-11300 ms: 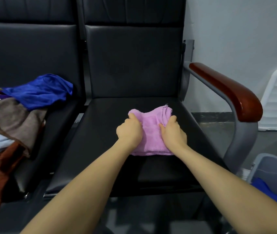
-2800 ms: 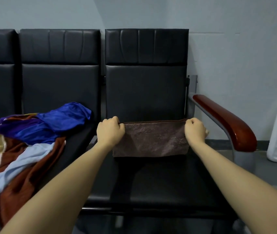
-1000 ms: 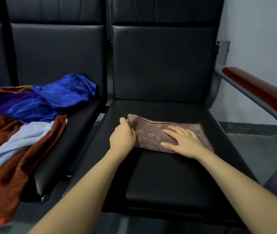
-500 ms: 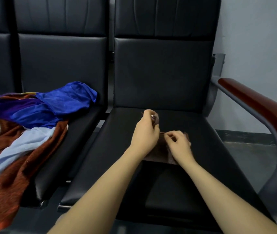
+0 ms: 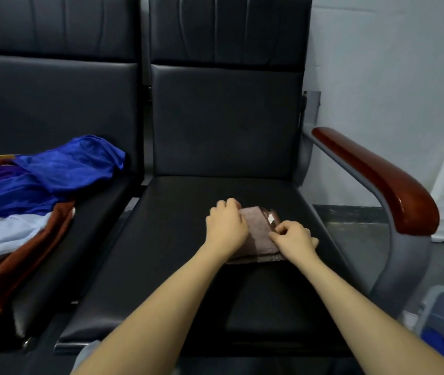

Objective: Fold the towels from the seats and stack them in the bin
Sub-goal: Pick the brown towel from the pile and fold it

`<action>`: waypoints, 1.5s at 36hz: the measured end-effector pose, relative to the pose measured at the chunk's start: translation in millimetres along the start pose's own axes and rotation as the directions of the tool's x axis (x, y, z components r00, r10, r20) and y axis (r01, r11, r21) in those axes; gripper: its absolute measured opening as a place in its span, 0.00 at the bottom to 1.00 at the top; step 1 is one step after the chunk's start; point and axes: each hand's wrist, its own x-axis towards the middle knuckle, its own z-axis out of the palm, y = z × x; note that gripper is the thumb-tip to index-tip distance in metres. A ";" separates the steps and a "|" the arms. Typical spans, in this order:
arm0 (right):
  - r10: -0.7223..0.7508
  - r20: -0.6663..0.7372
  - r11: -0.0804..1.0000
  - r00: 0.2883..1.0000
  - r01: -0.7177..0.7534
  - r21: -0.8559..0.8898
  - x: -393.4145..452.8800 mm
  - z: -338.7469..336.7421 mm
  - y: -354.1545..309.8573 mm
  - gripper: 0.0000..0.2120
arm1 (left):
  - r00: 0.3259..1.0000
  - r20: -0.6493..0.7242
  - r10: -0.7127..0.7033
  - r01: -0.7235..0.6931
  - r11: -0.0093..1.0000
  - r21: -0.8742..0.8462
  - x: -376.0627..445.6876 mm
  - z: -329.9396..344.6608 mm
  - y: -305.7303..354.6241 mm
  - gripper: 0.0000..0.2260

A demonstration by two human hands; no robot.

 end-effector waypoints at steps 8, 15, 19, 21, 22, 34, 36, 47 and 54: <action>-0.026 -0.136 0.963 0.990 0.061 0.262 -7.8 -0.9 -1.2 0.07 | 0.982 0.039 -0.186 0.173 0.958 0.227 -6.4 9.4 -9.3 0.22; 0.006 -0.149 0.999 0.989 0.001 0.047 -4.0 -3.3 5.3 0.15 | 0.980 0.134 -0.150 0.091 0.923 0.374 -10.7 22.6 -9.3 0.22; 0.075 -0.180 0.989 0.981 -0.096 -0.112 2.2 -4.2 0.0 0.26 | 0.985 0.144 -0.100 0.034 0.915 0.403 -10.0 25.3 -11.6 0.21; 0.096 -0.155 0.965 0.983 -0.130 -0.227 2.9 -1.4 -1.7 0.34 | 0.987 0.143 -0.068 0.005 0.915 0.403 -9.6 25.4 -11.0 0.22; 0.096 -0.145 0.951 0.985 -0.134 -0.278 2.3 1.2 -1.8 0.37 | 0.987 0.146 -0.062 -0.002 0.916 0.400 -9.7 25.8 -10.8 0.22; 0.057 -0.055 0.897 0.997 -0.076 -0.435 -6.8 11.3 -5.3 0.30 | 0.985 0.168 -0.030 -0.033 0.933 0.359 -15.2 20.9 -11.8 0.20; 0.011 -0.055 0.897 0.998 -0.034 -0.442 -9.6 9.4 -7.3 0.27 | 0.987 0.159 0.012 -0.062 0.948 0.313 -17.3 20.2 -11.8 0.19; -0.244 -0.271 0.960 0.931 0.193 -0.203 -41.4 -34.2 -19.5 0.17 | 0.988 -0.066 0.143 -0.115 0.941 0.317 -31.1 -2.6 11.7 0.21; -0.335 -0.498 0.933 0.800 0.208 -0.293 -50.5 -102.8 -10.8 0.18 | 0.914 -0.163 0.373 -0.318 0.904 0.287 -19.3 -17.6 72.9 0.19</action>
